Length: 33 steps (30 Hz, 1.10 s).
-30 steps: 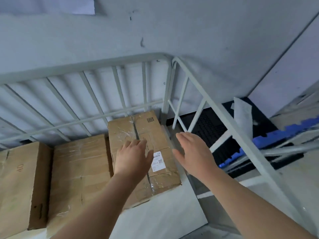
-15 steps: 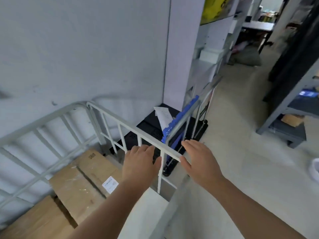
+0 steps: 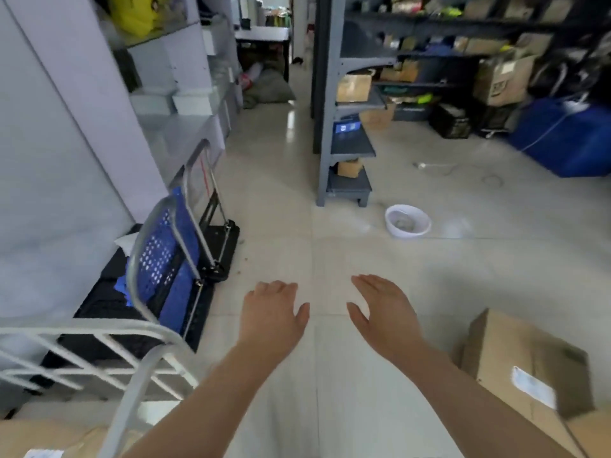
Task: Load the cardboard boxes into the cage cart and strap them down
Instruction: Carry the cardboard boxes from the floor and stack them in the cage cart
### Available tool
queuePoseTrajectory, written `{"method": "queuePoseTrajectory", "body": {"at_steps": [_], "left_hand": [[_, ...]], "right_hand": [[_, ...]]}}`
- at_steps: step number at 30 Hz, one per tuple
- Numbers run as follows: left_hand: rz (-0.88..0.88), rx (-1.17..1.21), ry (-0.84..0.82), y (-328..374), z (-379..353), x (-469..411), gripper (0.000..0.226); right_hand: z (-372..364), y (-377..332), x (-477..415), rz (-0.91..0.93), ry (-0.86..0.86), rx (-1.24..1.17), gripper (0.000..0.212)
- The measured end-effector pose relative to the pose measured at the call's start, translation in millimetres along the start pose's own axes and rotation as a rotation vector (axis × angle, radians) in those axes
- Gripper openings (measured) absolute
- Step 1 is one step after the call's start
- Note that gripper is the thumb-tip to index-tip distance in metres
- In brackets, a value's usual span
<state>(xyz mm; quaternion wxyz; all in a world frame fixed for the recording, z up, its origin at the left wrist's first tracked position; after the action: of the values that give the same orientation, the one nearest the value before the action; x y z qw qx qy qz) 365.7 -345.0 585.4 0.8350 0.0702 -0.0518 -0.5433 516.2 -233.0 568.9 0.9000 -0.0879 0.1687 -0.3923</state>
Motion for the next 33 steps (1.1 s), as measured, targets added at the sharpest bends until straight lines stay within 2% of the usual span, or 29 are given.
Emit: {"method": "queuePoseTrajectory", "body": {"at_steps": [9, 11, 14, 19, 27, 33], "left_hand": [[-0.311, -0.011, -0.116, 220, -70, -63, 0.047], [-0.380, -0.013, -0.145, 260, -90, -70, 0.047], [-0.460, -0.008, -0.194, 309, -119, -76, 0.044], [-0.552, 0.028, -0.273, 371, -167, -92, 0.041], [-0.693, 0.011, -0.373, 447, -229, -127, 0.039], [-0.794, 0.022, -0.436, 515, -270, -138, 0.043]], "right_hand": [[47, 223, 83, -0.361, -0.059, 0.058, 0.050], [57, 259, 103, -0.443, -0.043, 0.039, 0.043], [71, 299, 134, -0.543, 0.037, 0.093, 0.031], [67, 361, 177, -0.762, 0.009, 0.064, 0.041], [49, 436, 216, -1.122, 0.028, -0.037, 0.046], [45, 489, 247, -1.288, 0.064, -0.046, 0.045]]}}
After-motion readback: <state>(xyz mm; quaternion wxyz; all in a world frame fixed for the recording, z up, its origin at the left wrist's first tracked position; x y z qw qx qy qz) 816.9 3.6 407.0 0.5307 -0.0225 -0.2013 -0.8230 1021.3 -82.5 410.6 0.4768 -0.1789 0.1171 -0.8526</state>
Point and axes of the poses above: each hand's wrist, its own x-axis away from the middle knuckle, its own z-axis out of the back of the hand, y = z × x, the point moved 4 cm from there along -x, towards the middle knuckle, and after that the axes turned 4 degrees about -z, right-handed, at the moved point
